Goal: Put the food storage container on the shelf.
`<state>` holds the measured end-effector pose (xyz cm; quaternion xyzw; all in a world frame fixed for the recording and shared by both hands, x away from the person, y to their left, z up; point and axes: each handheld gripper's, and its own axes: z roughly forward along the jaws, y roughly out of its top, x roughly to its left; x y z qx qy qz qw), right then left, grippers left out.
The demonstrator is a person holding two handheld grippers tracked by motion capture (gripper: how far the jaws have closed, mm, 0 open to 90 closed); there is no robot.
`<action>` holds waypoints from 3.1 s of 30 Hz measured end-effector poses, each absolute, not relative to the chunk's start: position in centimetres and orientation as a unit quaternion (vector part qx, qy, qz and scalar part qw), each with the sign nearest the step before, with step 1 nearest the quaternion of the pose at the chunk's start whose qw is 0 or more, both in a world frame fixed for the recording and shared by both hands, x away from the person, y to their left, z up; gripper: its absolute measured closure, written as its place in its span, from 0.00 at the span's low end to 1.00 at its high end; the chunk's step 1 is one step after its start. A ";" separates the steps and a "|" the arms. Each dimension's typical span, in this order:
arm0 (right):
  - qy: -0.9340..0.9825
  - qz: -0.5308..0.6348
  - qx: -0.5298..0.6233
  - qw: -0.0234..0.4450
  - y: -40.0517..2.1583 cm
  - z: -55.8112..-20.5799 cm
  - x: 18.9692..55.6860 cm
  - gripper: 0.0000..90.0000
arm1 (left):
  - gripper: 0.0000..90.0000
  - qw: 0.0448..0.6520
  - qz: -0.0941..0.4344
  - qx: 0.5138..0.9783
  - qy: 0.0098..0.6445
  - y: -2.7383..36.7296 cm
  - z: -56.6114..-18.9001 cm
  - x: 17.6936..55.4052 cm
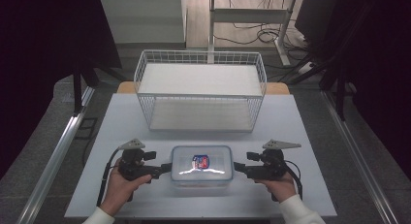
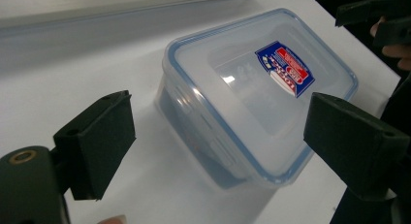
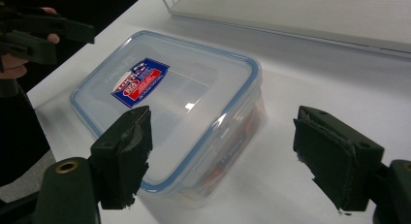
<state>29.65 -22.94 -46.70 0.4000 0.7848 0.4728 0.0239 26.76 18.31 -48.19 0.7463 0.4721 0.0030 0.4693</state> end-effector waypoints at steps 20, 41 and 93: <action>0.784 0.460 0.416 -0.028 -21.6 -48.2 31.6 0.16 | 0.10 0.473 -0.146 0.723 0.482 17.0 -51.6 29.7; 0.772 0.439 0.437 -0.142 -20.1 -50.7 33.1 0.23 | 0.27 0.467 -0.145 0.723 0.488 16.9 -51.7 29.5; 0.730 0.480 0.475 -0.108 -21.0 -47.8 30.6 0.55 | 0.54 0.499 -0.082 0.721 0.474 17.7 -48.8 27.5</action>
